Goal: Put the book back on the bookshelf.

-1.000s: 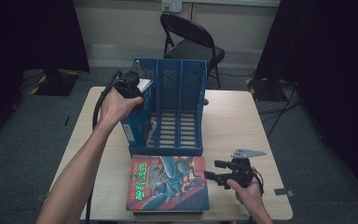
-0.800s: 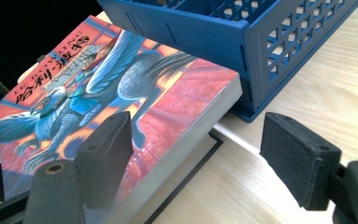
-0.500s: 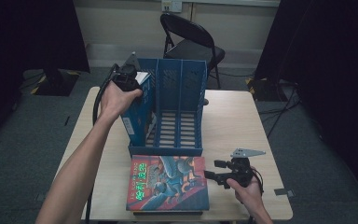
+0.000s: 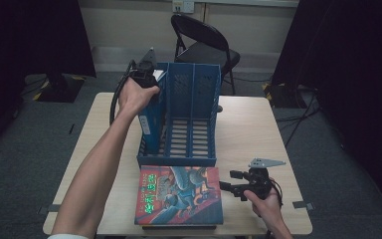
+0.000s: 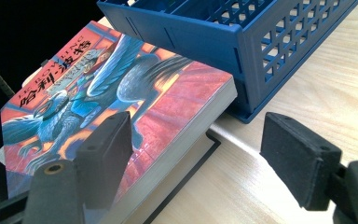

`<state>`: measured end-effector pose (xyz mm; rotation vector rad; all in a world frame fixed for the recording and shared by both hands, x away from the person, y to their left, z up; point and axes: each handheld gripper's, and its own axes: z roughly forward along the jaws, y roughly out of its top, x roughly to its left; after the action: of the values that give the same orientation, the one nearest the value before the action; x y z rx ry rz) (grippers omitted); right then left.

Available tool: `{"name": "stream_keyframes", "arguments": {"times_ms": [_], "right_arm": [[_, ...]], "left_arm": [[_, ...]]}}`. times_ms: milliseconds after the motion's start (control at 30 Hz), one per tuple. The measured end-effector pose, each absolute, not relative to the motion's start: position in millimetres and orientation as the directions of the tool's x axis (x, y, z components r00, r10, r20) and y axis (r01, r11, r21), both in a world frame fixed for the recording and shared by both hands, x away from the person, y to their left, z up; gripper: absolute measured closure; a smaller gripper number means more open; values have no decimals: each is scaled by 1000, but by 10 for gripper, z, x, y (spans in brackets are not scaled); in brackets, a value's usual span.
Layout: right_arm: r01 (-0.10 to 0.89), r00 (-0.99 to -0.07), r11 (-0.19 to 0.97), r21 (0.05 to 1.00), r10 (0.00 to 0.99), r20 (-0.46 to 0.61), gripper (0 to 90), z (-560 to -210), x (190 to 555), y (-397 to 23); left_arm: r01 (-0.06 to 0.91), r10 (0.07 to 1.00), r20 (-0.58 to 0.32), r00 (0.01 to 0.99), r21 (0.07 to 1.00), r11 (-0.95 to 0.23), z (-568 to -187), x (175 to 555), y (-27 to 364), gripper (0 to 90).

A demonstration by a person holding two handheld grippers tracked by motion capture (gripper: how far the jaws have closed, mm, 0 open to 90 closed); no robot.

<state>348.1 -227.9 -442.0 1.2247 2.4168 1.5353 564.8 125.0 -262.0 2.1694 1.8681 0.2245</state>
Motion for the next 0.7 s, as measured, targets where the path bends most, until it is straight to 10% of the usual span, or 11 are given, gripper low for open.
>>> {"name": "stream_keyframes", "arguments": {"times_ms": [700], "right_arm": [[589, -693, 199, 783, 623, 362, 244, -4408, 3444, -2286]], "left_arm": [[936, 990, -49, 131, 335, -108, -2797, 5728, 1269, 603]]}}
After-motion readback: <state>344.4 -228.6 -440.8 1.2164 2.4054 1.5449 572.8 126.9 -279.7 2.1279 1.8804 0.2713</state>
